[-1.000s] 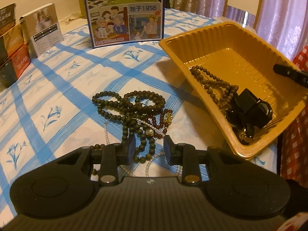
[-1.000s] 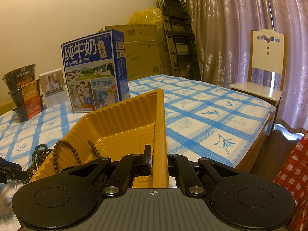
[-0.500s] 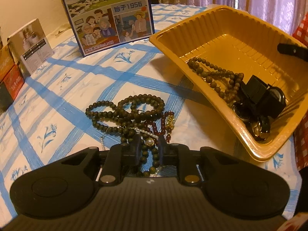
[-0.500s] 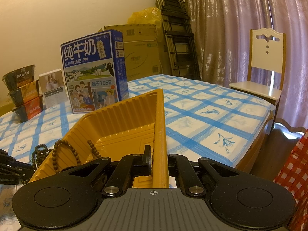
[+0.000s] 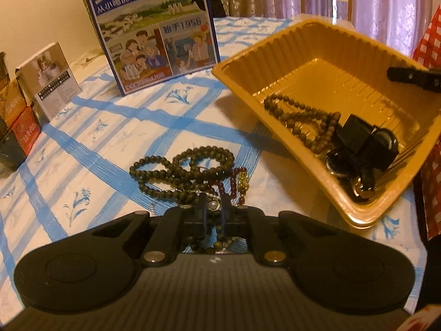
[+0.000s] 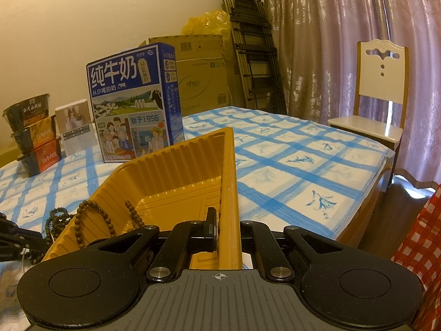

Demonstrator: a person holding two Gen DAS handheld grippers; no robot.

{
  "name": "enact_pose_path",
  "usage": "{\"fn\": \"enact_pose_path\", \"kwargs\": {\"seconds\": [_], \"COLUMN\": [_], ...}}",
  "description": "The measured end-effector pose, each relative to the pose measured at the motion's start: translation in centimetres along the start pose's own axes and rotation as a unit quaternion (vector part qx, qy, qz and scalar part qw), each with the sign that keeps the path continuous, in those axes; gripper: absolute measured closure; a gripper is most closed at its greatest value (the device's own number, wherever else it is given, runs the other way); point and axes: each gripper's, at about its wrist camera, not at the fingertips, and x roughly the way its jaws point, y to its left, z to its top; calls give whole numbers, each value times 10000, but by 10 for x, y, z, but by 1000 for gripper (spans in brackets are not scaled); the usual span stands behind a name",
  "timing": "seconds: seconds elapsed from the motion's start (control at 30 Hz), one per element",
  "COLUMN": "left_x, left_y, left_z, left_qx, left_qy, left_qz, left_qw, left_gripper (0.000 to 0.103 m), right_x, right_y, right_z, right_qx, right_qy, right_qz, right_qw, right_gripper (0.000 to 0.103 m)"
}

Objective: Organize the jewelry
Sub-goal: 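Carry the bead string with the left tool into the tray and release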

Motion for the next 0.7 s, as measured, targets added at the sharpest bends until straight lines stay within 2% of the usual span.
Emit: {"fn": "enact_pose_path", "kwargs": {"seconds": [0.27,0.5,0.7], "left_x": [-38,-62,-68], "left_y": [8,0,-17], "left_z": [10,28,41], "left_qx": [-329,-537,-602], "left_qy": [-358,-694,-868], "left_qz": [-46,-344,-626], "left_qw": [9988,9955,9924], "left_gripper": [95,95,95], "right_x": [0,0,-1], "right_y": [1,4,7], "right_z": [0,2,6], "right_qx": [-20,-32,-31], "right_qy": [-19,-29,-38], "right_qz": [9,15,23], "right_qw": [10000,10000,10000], "right_gripper": [97,97,97]}}
